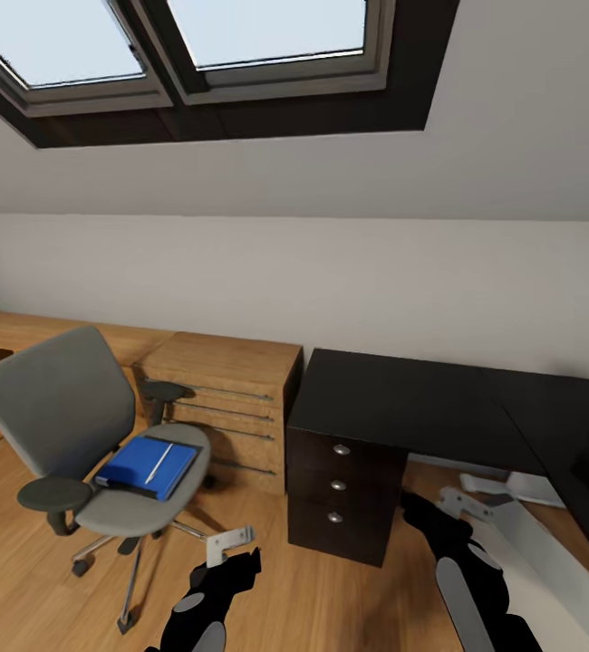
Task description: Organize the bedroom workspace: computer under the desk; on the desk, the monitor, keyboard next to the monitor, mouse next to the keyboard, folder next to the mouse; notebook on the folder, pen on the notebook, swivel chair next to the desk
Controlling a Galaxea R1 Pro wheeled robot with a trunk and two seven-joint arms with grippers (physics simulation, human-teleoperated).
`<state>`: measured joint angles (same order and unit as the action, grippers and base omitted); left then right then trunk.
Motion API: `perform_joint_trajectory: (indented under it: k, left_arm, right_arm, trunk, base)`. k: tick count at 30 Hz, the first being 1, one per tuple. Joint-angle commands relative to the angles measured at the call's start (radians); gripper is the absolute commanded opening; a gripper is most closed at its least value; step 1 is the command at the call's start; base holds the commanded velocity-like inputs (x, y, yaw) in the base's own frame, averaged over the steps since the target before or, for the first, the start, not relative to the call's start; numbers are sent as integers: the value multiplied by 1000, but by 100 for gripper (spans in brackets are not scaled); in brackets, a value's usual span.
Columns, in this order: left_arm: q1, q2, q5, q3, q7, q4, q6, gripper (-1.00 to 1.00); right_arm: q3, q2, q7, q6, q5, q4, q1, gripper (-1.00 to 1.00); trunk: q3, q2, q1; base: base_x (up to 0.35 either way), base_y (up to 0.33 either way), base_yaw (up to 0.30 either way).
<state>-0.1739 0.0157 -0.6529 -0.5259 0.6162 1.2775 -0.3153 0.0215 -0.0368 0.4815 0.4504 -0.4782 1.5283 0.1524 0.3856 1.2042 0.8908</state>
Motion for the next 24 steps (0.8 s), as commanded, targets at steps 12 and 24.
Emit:
perform_joint_trajectory:
  k: [12, 24]
  left_arm:
    - [-1, -1, -7, -6, 8, 2, -2, 100]
    - [-1, 0, -6, -19, 7, 0, -2, 100]
  right_arm:
    - [2, 0, 8, 2, 19, 1, 1, 100]
    - [3, 0, 8, 2, 24, 0, 1, 100]
  trunk:
    - [-13, 1, 0]
    - [-28, 1, 0]
  base:
    - [0, 0, -177]
    - [34, 33, -178]
